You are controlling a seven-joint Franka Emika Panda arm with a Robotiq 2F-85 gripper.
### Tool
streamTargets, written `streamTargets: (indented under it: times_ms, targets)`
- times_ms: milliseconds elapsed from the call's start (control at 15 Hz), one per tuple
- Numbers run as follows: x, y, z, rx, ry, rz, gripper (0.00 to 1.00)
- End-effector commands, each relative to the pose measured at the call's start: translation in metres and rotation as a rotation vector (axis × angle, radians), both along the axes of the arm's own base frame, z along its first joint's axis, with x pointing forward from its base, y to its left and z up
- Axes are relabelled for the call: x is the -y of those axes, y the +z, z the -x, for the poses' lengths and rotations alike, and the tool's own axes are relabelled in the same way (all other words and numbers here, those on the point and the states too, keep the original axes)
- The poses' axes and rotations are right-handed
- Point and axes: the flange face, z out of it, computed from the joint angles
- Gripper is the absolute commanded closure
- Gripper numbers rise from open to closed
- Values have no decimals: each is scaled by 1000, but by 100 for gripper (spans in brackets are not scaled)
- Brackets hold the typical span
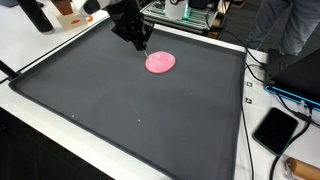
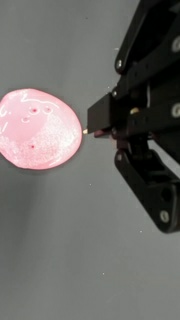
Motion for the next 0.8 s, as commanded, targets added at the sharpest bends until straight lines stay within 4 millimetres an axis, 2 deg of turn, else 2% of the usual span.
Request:
streamTargets:
  times_ms: [0, 400, 467, 733]
  targets:
    - [-4, 1, -2, -1, 5, 7, 87]
    - [-4, -1, -4, -3, 7, 12, 87]
    - [-11, 0, -4, 0, 34, 24, 97]
    - [-48, 2, 0, 7, 145, 62, 97]
